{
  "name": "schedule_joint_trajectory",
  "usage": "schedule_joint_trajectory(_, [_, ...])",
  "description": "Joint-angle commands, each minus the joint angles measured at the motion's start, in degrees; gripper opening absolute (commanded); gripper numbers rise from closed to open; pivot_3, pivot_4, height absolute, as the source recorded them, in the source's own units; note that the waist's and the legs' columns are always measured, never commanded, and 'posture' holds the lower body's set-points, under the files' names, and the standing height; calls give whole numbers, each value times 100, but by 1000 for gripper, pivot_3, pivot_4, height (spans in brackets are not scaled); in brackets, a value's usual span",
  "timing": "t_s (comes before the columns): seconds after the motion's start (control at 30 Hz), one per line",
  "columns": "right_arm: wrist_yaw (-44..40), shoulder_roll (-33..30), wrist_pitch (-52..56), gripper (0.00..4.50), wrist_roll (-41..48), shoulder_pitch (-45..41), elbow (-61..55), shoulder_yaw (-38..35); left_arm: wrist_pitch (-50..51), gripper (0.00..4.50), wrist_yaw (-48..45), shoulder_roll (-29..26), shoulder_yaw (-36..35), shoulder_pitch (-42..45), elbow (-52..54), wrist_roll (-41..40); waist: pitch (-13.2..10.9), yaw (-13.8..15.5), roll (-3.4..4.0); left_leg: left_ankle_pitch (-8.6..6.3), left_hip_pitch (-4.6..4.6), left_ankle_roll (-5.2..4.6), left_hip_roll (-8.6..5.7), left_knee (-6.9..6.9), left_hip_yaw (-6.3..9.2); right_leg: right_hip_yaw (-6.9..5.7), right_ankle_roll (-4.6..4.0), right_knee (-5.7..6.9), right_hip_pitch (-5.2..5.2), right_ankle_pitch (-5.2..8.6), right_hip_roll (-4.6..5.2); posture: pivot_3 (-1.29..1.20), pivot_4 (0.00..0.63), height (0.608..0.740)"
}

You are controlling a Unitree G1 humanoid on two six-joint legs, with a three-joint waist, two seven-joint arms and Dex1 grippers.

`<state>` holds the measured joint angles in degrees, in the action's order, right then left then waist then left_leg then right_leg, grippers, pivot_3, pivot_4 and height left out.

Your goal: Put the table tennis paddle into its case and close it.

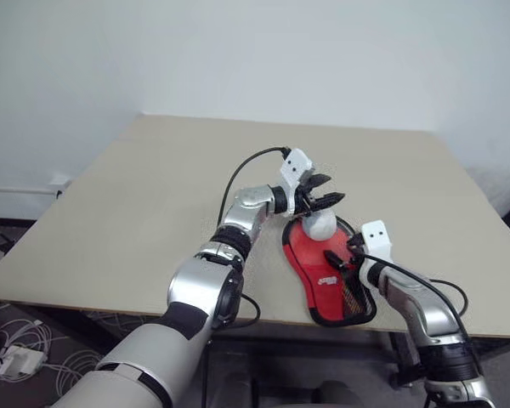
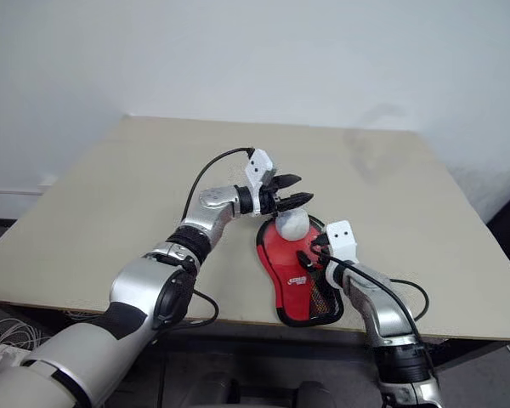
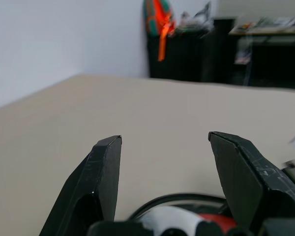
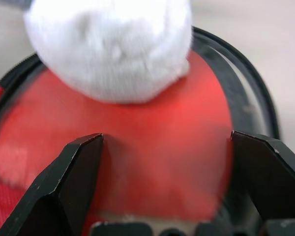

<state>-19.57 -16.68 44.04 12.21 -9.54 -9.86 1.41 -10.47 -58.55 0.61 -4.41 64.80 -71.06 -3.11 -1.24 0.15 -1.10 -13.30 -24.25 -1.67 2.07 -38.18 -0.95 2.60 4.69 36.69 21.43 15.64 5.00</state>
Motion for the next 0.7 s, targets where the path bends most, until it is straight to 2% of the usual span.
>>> schedule_joint_trajectory(0.03, [-194, -187, 141, 4500, 197, 240, -138, -247, 221, 3035, -484, -174, -138, 12, 467, -331, -1, -17, 3, 1, -12, -1, 0, -3, 1, 0, 0, 2, 6, 0, -1, 0, 0, 728])
schedule_joint_trajectory(0.13, [-374, -215, 52, 4500, 467, 323, -399, -484, 473, 3035, -545, -383, -158, -28, 557, -413, -8, -20, 13, 3, -18, -5, 0, -3, 4, 0, 0, 2, 10, -1, -3, 0, 0, 728])
schedule_joint_trajectory(0.27, [-526, -216, -77, 4500, 797, 352, -696, -824, 1317, 3035, -1346, -770, -207, -189, 953, -755, -33, -27, 38, 6, -25, -9, 0, -4, 3, 2, 1, 6, 18, -1, -5, 0, 0, 728])
schedule_joint_trajectory(0.47, [-507, -285, -131, 4500, 1053, 178, -579, -1219, 2439, 3035, -2634, -1443, 497, -1245, 2552, -804, -55, -125, 72, 7, -27, -9, 1, -2, 3, 4, 0, 9, 21, -1, -6, 0, 0, 728])
schedule_joint_trajectory(0.7, [-458, -279, -113, 4500, 1157, -304, -286, -1333, 3215, 3035, -2389, -1423, 905, -2171, 3974, -935, -74, -138, 80, 15, -26, -13, 2, -11, 7, 2, 0, 14, 15, -2, -6, 0, 0, 728])
